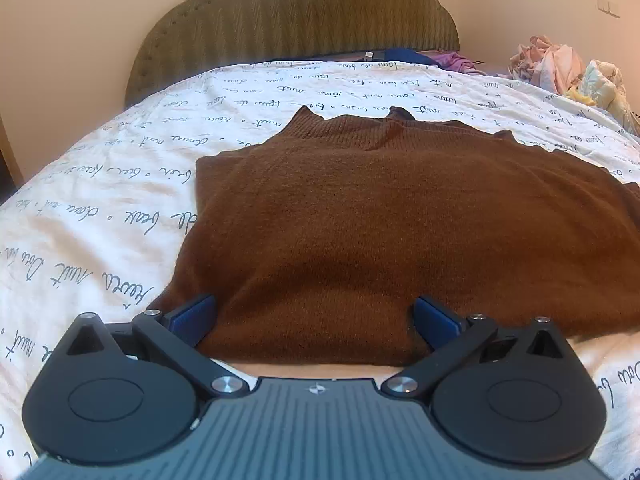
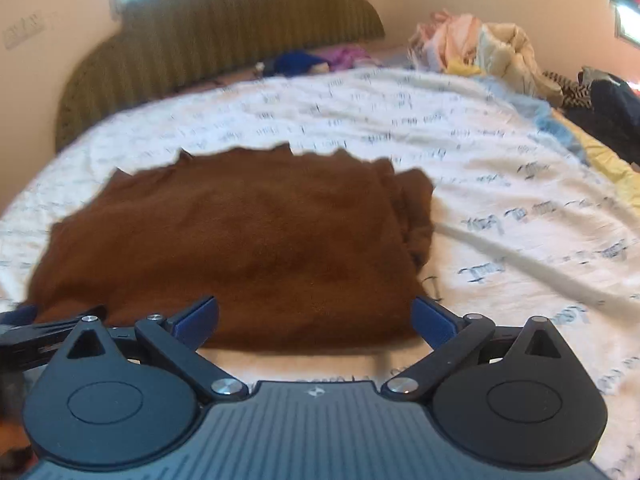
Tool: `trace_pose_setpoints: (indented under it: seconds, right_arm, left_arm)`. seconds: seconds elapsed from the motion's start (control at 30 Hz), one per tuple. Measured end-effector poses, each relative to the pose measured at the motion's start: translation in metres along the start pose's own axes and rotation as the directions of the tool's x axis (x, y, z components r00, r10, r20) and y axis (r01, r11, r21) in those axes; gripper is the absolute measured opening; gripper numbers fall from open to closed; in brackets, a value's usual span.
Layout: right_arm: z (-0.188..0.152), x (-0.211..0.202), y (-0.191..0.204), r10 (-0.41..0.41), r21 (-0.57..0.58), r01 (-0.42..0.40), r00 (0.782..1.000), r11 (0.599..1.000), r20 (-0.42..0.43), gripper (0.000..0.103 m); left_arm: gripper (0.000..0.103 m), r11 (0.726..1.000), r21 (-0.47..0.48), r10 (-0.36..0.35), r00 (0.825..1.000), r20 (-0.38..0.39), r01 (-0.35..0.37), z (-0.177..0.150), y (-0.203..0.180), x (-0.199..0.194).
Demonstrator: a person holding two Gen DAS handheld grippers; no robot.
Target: Fold small clothes
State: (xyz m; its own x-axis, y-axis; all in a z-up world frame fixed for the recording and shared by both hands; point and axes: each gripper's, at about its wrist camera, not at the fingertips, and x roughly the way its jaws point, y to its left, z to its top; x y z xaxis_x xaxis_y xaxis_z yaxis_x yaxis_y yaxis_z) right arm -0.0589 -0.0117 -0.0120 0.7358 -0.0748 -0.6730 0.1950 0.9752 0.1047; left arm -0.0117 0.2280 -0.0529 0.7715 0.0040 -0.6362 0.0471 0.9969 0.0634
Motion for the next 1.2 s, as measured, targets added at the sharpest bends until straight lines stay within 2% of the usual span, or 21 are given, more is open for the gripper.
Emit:
trace_pose_setpoints:
  seconds: [0.03, 0.1, 0.13, 0.2, 0.33, 0.43, 0.53, 0.63, 0.77, 0.8, 0.87, 0.93, 0.97, 1.03, 1.13, 1.17, 1.2]
  right_arm:
    - [-0.002, 0.012, 0.002, -0.01, -0.005, 0.01, 1.0, 1.0, -0.011, 0.103]
    - [-0.012, 0.031, 0.007, -0.081, -0.048, 0.079, 0.996, 0.996, -0.045, 0.103]
    - [-0.016, 0.034, 0.007, -0.088, -0.066, 0.086, 0.995, 0.994, -0.037, 0.103]
    - [-0.022, 0.031, 0.003, -0.075, -0.069, 0.074, 0.997, 0.995, -0.011, 0.103]
    - [-0.023, 0.029, 0.007, -0.091, -0.119, 0.087, 0.996, 0.989, -0.022, 0.103]
    - [-0.019, 0.023, 0.007, -0.086, -0.111, 0.083, 0.996, 0.99, -0.022, 0.103]
    - [-0.008, 0.016, 0.01, -0.059, -0.108, 0.059, 0.998, 0.992, 0.005, 0.103]
    - [0.005, 0.011, 0.016, -0.022, -0.103, 0.025, 0.999, 0.994, 0.025, 0.103]
    - [0.017, 0.01, 0.03, 0.005, -0.118, -0.001, 0.999, 0.993, 0.04, 0.103]
    - [0.019, 0.011, 0.033, 0.014, -0.113, -0.009, 0.999, 0.994, 0.038, 0.103]
    - [0.023, 0.013, 0.038, 0.035, -0.103, -0.032, 0.999, 0.994, 0.027, 0.103]
    - [0.028, 0.014, 0.045, 0.056, -0.098, -0.054, 0.998, 0.994, 0.018, 0.103]
    - [0.031, 0.013, 0.05, 0.071, -0.109, -0.069, 0.997, 0.992, 0.016, 0.103]
    - [0.037, 0.013, 0.06, 0.085, -0.142, -0.08, 0.996, 0.987, 0.027, 0.103]
    - [0.052, 0.013, 0.075, 0.113, -0.163, -0.105, 0.993, 0.981, 0.035, 0.103]
    - [0.06, 0.013, 0.079, 0.129, -0.167, -0.121, 0.991, 0.979, 0.039, 0.103]
    - [0.067, 0.014, 0.084, 0.145, -0.168, -0.136, 0.988, 0.976, 0.043, 0.103]
  left_arm:
    - [0.103, 1.0, 0.002, 0.0, 1.0, 0.0, 0.0, 0.0, 0.0, 0.0]
    - [0.103, 1.0, 0.003, -0.004, 1.0, -0.002, 0.004, 0.0, 0.001, 0.0]
    - [0.103, 1.0, 0.004, -0.007, 1.0, -0.005, 0.007, 0.001, 0.001, 0.0]
    - [0.103, 1.0, -0.001, -0.016, 1.0, -0.011, 0.016, 0.001, 0.003, 0.001]
    - [0.103, 1.0, 0.0, -0.02, 1.0, -0.016, 0.02, 0.002, 0.003, 0.002]
    - [0.103, 0.999, -0.011, -0.036, 0.999, -0.008, 0.036, 0.002, 0.006, -0.001]
    - [0.103, 0.994, -0.067, -0.082, 0.997, 0.017, 0.082, 0.001, 0.02, -0.014]
    - [0.103, 0.985, -0.15, -0.081, 0.997, 0.013, 0.082, 0.006, 0.039, -0.024]
    - [0.103, 0.943, -0.313, -0.114, 0.993, 0.007, 0.11, 0.017, 0.078, -0.034]
    - [0.103, 0.921, -0.37, -0.137, 0.991, -0.007, 0.124, 0.019, 0.091, -0.033]
    - [0.103, 0.861, -0.472, -0.231, 0.972, -0.036, 0.187, 0.019, 0.112, -0.022]
    - [0.103, 0.843, -0.503, -0.28, 0.954, -0.105, 0.192, 0.022, 0.121, -0.005]
    - [0.103, 0.84, -0.508, -0.282, 0.954, -0.107, 0.192, 0.023, 0.123, 0.0]
    - [0.103, 0.841, -0.502, -0.29, 0.951, -0.109, 0.199, 0.028, 0.122, 0.01]
    - [0.099, 0.875, -0.447, -0.27, 0.955, -0.126, 0.188, 0.039, 0.111, 0.019]
    - [0.092, 0.887, -0.425, -0.262, 0.954, -0.145, 0.179, 0.041, 0.106, 0.021]
    - [0.074, 0.9, -0.401, -0.247, 0.958, -0.146, 0.171, 0.043, 0.101, 0.021]
